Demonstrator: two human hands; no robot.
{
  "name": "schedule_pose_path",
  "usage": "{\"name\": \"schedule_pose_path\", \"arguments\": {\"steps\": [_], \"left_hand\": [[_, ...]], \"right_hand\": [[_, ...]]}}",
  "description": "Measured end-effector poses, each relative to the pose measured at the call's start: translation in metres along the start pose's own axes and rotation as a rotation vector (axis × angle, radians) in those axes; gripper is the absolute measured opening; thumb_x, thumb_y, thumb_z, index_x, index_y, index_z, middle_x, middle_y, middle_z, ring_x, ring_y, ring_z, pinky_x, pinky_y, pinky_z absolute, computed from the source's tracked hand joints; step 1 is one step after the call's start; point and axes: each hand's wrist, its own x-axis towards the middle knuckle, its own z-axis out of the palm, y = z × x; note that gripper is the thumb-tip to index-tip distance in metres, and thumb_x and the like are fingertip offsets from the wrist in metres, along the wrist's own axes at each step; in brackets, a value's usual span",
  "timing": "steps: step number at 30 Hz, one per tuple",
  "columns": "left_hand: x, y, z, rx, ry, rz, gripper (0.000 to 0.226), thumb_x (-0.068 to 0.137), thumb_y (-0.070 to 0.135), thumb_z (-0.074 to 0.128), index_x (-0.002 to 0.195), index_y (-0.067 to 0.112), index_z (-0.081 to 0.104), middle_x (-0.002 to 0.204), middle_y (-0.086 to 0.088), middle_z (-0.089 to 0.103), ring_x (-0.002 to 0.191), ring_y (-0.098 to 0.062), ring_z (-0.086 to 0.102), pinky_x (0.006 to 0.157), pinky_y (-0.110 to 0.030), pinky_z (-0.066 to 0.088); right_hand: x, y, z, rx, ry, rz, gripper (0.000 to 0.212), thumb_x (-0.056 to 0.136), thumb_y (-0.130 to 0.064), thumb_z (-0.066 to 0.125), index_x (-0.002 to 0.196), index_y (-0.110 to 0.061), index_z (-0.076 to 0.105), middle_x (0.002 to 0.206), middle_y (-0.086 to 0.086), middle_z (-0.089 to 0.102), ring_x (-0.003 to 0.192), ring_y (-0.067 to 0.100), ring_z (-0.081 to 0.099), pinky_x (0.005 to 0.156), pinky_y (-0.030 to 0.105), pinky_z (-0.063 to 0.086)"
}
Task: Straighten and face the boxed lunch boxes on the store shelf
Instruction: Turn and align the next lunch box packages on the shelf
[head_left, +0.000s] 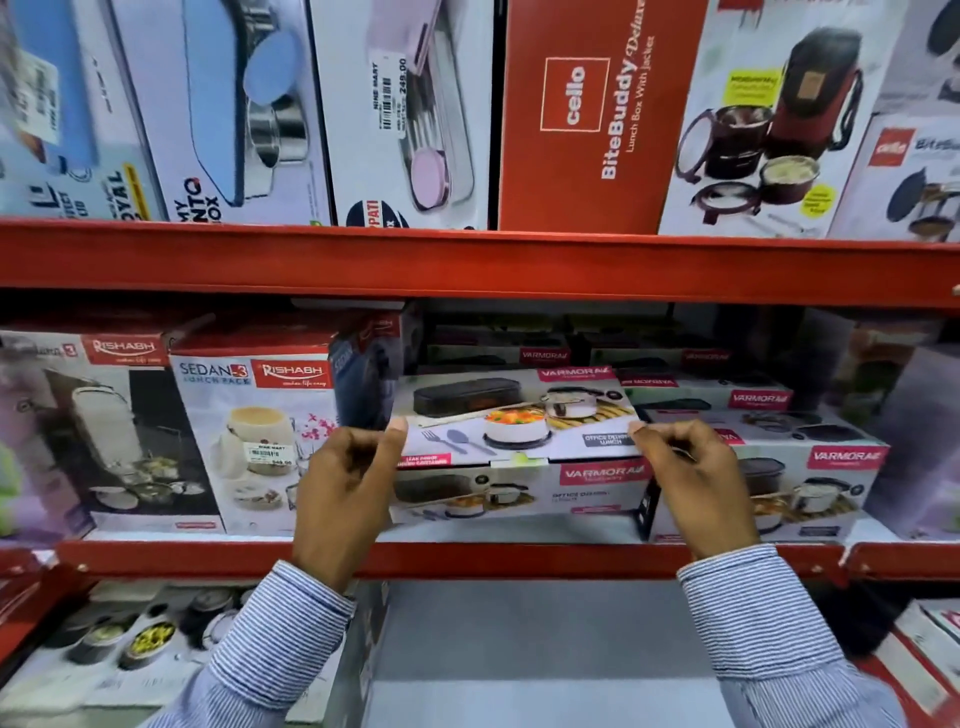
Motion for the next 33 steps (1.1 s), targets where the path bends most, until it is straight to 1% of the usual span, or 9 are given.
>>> {"name": "schedule_pose_path", "arguments": {"steps": [3,6,10,14,17,20,23,28,33], "left_hand": [[0.001,-0.004,0.004,0.044,0.03,0.021,0.021,0.086,0.033,0.073,0.097,0.016,0.068,0.093,-0.002,0.078,0.088,-0.019,0.074,0.084,-0.047,0.062],[0.0,-0.015,0.01,0.022,0.003,0.024,0.027,0.083,0.016,0.077,0.107,0.017,0.065,0.103,0.0,0.077,0.096,-0.013,0.073,0.088,-0.038,0.06],[0.002,-0.035,0.017,0.058,0.001,0.029,0.048,0.08,0.006,0.079,0.125,0.013,0.064,0.115,-0.003,0.074,0.101,-0.012,0.072,0.093,-0.03,0.057],[0.006,-0.051,0.025,0.02,0.017,-0.032,0.045,0.077,-0.006,0.077,0.115,0.014,0.064,0.108,-0.004,0.074,0.092,-0.006,0.07,0.07,-0.001,0.051],[0.005,-0.066,0.029,-0.01,0.004,-0.09,0.048,0.076,-0.01,0.076,0.12,0.005,0.064,0.107,-0.009,0.074,0.098,-0.02,0.071,0.07,-0.004,0.053],[0.002,-0.075,0.029,-0.001,-0.003,-0.113,0.047,0.075,-0.01,0.077,0.118,0.007,0.064,0.104,-0.005,0.073,0.097,-0.018,0.07,0.072,-0.007,0.055],[-0.001,-0.078,0.027,0.025,-0.018,-0.099,0.045,0.076,-0.007,0.078,0.11,0.018,0.062,0.098,0.006,0.072,0.099,-0.017,0.072,0.087,-0.028,0.059],[-0.004,-0.08,0.026,0.057,-0.023,-0.083,0.055,0.074,0.009,0.084,0.124,0.016,0.061,0.111,-0.003,0.075,0.101,-0.015,0.073,0.095,-0.04,0.059],[-0.004,-0.079,0.025,0.183,0.006,-0.026,0.065,0.074,0.022,0.086,0.133,0.011,0.061,0.12,-0.006,0.075,0.107,-0.016,0.071,0.101,-0.039,0.056]], "right_hand": [[0.003,0.011,0.002,-0.001,-0.016,-0.025,0.027,0.082,-0.024,0.072,0.106,-0.015,0.066,0.095,-0.004,0.069,0.091,0.013,0.067,0.085,0.037,0.056],[0.007,0.026,0.008,-0.04,-0.069,-0.028,0.049,0.08,-0.011,0.073,0.127,-0.01,0.059,0.104,0.008,0.069,0.095,0.02,0.068,0.089,0.035,0.055],[0.007,0.041,0.019,-0.192,-0.066,-0.055,0.043,0.074,-0.007,0.078,0.115,-0.013,0.066,0.09,0.001,0.068,0.082,0.016,0.069,0.075,0.02,0.052],[0.007,0.05,0.029,-0.284,-0.056,-0.066,0.034,0.072,-0.003,0.078,0.098,-0.017,0.062,0.077,-0.009,0.062,0.068,0.003,0.063,0.051,0.001,0.041],[0.006,0.057,0.034,-0.366,-0.045,-0.074,0.03,0.073,-0.006,0.078,0.095,-0.016,0.06,0.083,0.001,0.066,0.071,0.014,0.066,0.057,0.005,0.04],[0.002,0.064,0.037,-0.428,-0.053,-0.097,0.023,0.075,-0.007,0.076,0.094,-0.01,0.062,0.087,0.008,0.068,0.078,0.024,0.069,0.07,0.027,0.056],[-0.003,0.069,0.038,-0.445,-0.069,-0.087,0.026,0.077,-0.008,0.074,0.101,-0.007,0.065,0.095,0.012,0.07,0.083,0.026,0.07,0.08,0.036,0.059],[-0.01,0.075,0.037,-0.398,-0.076,-0.072,0.043,0.079,-0.011,0.074,0.12,-0.006,0.064,0.11,0.014,0.072,0.088,0.023,0.07,0.079,0.023,0.052],[-0.015,0.074,0.034,-0.391,-0.107,-0.07,0.052,0.082,-0.02,0.071,0.131,-0.008,0.058,0.119,0.014,0.071,0.106,0.026,0.069,0.091,0.03,0.052]]}}
